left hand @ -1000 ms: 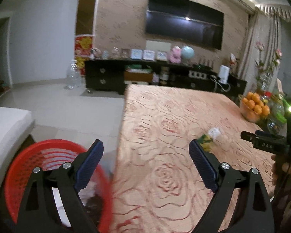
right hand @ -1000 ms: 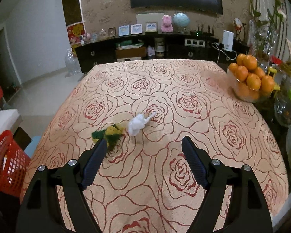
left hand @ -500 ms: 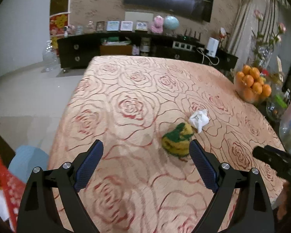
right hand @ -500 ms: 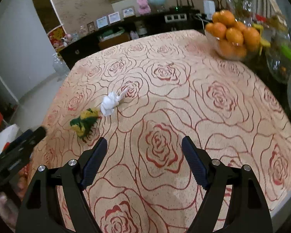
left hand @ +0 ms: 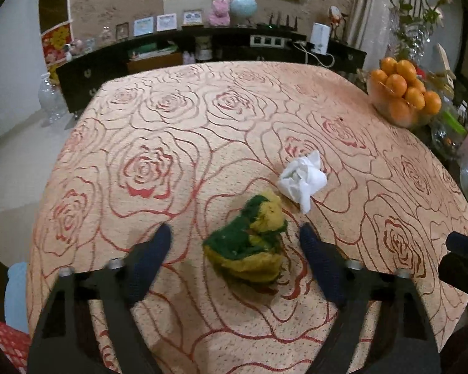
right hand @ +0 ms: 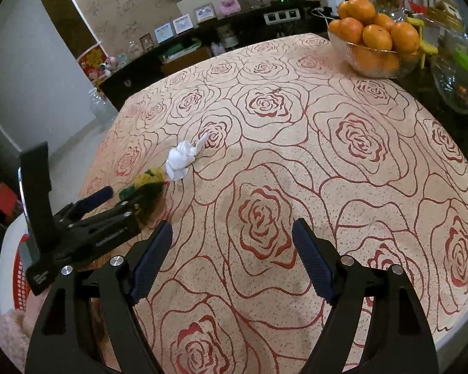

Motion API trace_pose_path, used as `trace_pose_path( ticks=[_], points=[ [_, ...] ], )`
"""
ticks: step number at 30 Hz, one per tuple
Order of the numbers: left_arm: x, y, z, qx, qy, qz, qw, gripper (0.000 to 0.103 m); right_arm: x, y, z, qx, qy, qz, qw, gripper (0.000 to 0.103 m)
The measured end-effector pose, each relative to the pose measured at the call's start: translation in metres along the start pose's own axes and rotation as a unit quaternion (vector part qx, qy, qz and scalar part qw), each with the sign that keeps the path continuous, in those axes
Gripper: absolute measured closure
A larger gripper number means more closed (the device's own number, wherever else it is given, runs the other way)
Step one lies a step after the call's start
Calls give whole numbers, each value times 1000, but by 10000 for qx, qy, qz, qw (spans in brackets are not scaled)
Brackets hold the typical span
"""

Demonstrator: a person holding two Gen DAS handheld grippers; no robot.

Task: Collect trash
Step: 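Close the left gripper on the green-yellow sponge and lift it, then grasp the small white tissue with the right gripper while the left holds the sponge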

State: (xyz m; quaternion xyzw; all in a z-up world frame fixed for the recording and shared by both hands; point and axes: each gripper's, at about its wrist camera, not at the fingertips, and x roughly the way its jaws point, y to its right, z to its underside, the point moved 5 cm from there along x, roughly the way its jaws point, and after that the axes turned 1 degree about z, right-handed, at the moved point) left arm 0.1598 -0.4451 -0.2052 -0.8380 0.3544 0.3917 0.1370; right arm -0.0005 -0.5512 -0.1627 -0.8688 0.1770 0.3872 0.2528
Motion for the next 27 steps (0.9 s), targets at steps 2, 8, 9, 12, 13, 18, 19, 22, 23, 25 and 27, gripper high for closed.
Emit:
trace_pose_path(
  ticks=[2, 8, 9, 12, 13, 18, 19, 22, 23, 25, 27],
  points=[
    [5, 2, 3, 2, -128, 69, 9999, 55, 0, 0, 0, 5, -14, -7, 10000, 27],
    [-1, -1, 4, -108, -37, 137, 9998, 64, 4, 0, 1, -31, -55, 12, 10000, 27],
    [-4, -3, 6, -136, -19, 146, 9998, 64, 6, 0, 1, -44, -54, 23, 10000, 27],
    [-17, -6, 11, -166, 53, 155, 9997, 64, 8, -1, 1, -85, -40, 38, 9999, 27],
    [-23, -7, 13, -150, 88, 137, 9998, 64, 9, -2, 1, -113, -27, 46, 9999, 27],
    [-57, -17, 29, -49, 222, -1, 9997, 64, 11, -10, 1, -315, 45, 94, 9994, 27],
    [-63, -18, 32, -39, 239, -35, 9997, 64, 12, -12, 1, -372, 79, 110, 9992, 27],
    [-86, -26, 43, 3, 369, -137, 9992, 64, 14, -18, 0, -498, 175, 144, 9985, 27],
    [-95, -30, 48, 6, 405, -196, 9990, 64, 15, -21, 0, -544, 207, 148, 9982, 27],
    [-107, -36, 55, -27, 460, -246, 9986, 64, 18, -26, -1, -651, 245, 188, 9974, 27],
    [-118, -45, 61, -73, 533, -354, 9979, 64, 23, -34, -4, -792, 286, 198, 9963, 27]
  ],
)
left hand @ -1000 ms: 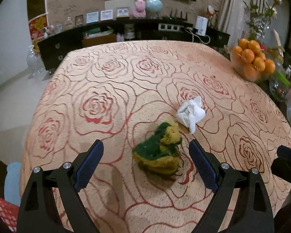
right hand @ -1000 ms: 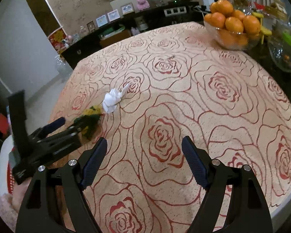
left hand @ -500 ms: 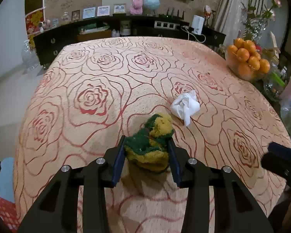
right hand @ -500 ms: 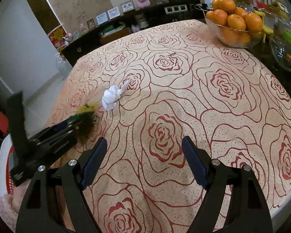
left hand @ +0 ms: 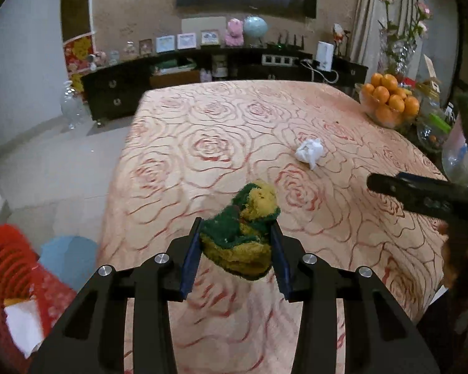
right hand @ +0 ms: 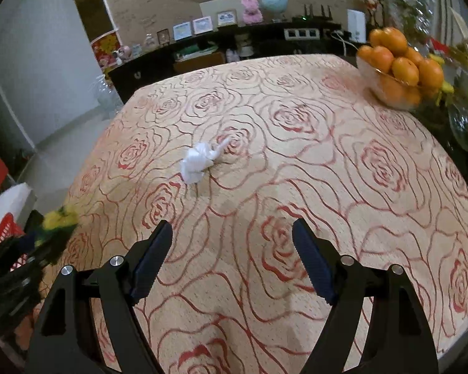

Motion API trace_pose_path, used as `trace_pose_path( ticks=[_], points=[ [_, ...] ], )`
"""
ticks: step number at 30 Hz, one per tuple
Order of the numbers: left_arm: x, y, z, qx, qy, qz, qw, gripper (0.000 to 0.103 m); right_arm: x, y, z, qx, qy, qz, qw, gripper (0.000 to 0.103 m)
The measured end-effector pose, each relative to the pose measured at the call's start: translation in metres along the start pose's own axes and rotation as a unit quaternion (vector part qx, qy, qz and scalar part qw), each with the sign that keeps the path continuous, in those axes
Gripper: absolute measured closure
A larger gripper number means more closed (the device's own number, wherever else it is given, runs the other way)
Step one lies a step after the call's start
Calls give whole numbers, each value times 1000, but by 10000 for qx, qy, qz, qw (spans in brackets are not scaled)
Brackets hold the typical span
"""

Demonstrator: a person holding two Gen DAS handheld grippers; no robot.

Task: Collect trash
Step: 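Grasp the small white tissue with the right gripper while the left holds the sponge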

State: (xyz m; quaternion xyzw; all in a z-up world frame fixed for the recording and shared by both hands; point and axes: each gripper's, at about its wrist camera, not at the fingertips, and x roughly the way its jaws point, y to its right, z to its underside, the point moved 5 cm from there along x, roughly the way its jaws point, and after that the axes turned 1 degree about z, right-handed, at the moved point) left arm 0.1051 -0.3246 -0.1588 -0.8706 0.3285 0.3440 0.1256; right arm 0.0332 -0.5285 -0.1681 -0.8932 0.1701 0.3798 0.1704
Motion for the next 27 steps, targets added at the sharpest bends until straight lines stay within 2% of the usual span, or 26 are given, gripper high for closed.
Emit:
trace_pose_path(
  ticks=[3, 10, 14, 19, 23, 27],
  points=[
    [-8, -12, 3, -55, 99, -182, 9998, 64, 8, -11, -10, -272, 126, 73, 9995, 27],
    [-14, -24, 5, -201, 227, -224, 9993, 64, 31, -28, -30, -470, 183, -20, 9987, 27],
    [-14, -29, 8, -292, 201, -202, 9992, 64, 58, -35, -41, -727, 148, 148, 9971, 27],
    [-14, -37, 9, -408, 195, -219, 9987, 64, 81, -33, -52, -687, 82, 231, 9973, 27],
    [-14, -37, 10, -402, 201, -254, 9987, 64, 95, -36, -56, -831, -48, 306, 9961, 42],
    [-10, -35, 11, -393, 168, -276, 9987, 64, 101, -41, -54, -835, -204, 159, 9962, 55]
  ],
)
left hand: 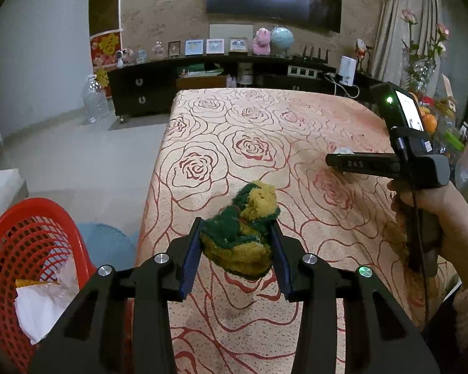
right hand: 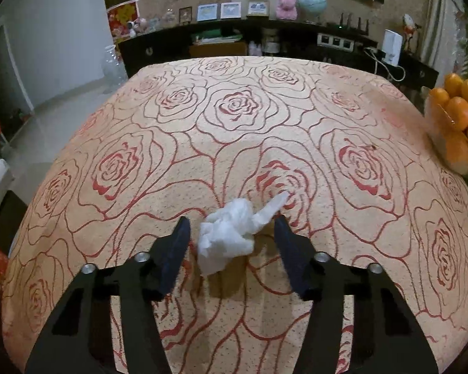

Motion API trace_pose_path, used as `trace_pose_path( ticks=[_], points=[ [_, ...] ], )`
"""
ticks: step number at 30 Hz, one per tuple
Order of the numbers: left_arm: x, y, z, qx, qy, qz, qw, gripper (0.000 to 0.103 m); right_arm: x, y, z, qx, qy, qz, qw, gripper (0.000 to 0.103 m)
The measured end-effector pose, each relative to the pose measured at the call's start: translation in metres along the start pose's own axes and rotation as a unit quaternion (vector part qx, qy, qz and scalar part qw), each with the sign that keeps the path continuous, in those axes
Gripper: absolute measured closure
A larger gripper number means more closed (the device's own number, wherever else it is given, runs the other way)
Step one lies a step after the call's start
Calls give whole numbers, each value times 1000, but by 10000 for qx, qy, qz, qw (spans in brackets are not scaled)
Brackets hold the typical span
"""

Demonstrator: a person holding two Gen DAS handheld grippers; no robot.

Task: Collect trash
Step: 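Grasp the small white tissue with the right gripper while the left holds the sponge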

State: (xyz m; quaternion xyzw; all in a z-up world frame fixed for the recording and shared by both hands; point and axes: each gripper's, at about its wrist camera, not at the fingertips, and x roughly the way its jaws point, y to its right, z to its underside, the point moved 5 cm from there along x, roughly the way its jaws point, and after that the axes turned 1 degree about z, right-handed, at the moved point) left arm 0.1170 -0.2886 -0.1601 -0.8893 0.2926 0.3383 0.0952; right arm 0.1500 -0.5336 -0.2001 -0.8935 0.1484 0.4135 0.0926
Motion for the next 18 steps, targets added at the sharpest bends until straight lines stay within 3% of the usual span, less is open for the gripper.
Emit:
trace_pose_path(
  ticks=[5, 18],
  points=[
    [3, 0, 2, 1, -25, -62, 10000, 64, 1, 0, 4, 108, -97, -132, 9998, 68],
    [-7, -6, -3, -38, 159, -164, 9997, 64, -60, -22, 18, 141, 356, -712, 9967, 69]
  ],
)
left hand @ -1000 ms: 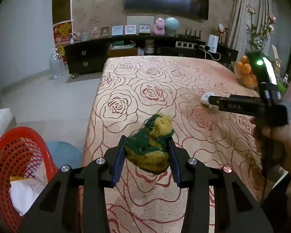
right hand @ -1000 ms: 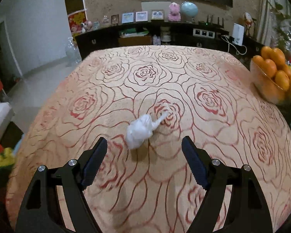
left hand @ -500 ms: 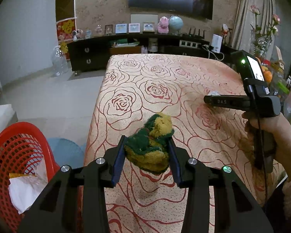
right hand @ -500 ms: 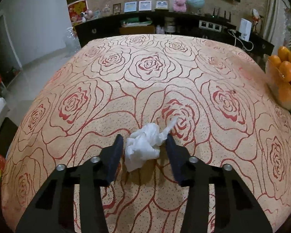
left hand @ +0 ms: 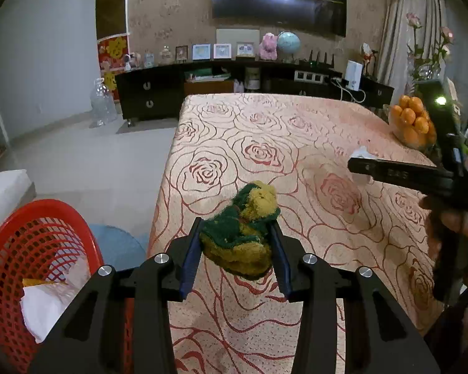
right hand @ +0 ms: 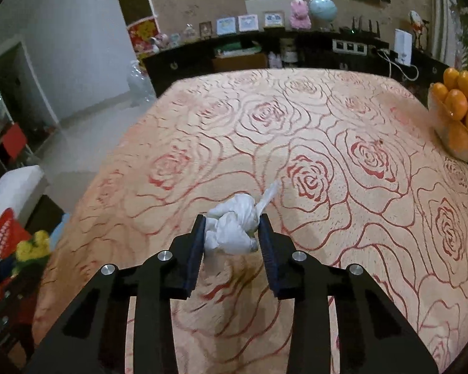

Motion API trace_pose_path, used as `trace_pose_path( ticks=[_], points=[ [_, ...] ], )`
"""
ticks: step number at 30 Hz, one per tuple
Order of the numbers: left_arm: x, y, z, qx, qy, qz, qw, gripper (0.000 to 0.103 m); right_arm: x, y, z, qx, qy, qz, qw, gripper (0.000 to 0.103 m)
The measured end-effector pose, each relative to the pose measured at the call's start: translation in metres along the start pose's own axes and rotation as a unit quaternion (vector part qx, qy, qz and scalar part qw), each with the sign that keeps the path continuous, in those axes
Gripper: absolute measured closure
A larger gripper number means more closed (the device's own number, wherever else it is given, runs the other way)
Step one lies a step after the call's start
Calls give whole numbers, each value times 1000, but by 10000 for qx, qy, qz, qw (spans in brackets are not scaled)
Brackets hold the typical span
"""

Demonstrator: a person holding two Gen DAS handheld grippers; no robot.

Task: Collect trash
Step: 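Grasp the small white tissue with the right gripper while the left holds the sponge, then carry the sponge and small tissue with both grippers over the red wastebasket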

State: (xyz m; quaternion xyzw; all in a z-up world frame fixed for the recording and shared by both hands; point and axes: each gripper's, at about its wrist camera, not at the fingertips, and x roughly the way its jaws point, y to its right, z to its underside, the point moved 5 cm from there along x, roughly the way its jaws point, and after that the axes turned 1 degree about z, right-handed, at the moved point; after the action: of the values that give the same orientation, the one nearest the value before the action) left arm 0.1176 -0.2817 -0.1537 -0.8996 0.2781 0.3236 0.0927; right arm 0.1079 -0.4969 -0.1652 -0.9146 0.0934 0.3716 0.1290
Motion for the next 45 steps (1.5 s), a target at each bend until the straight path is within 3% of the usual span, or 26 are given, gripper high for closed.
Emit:
trace_pose_path(
  ticks=[8, 14, 45],
  points=[
    [-9, -4, 0, -59, 80, -7, 10000, 64, -52, -20, 16, -153, 458, -144, 9987, 69],
    [-14, -4, 1, -47, 80, -21, 10000, 64, -71, -27, 39, -33, 534, -162, 9984, 69],
    [-92, -51, -3, -565, 473, -398, 9965, 64, -98, -59, 56, -93, 646, -320, 9974, 69]
  ],
)
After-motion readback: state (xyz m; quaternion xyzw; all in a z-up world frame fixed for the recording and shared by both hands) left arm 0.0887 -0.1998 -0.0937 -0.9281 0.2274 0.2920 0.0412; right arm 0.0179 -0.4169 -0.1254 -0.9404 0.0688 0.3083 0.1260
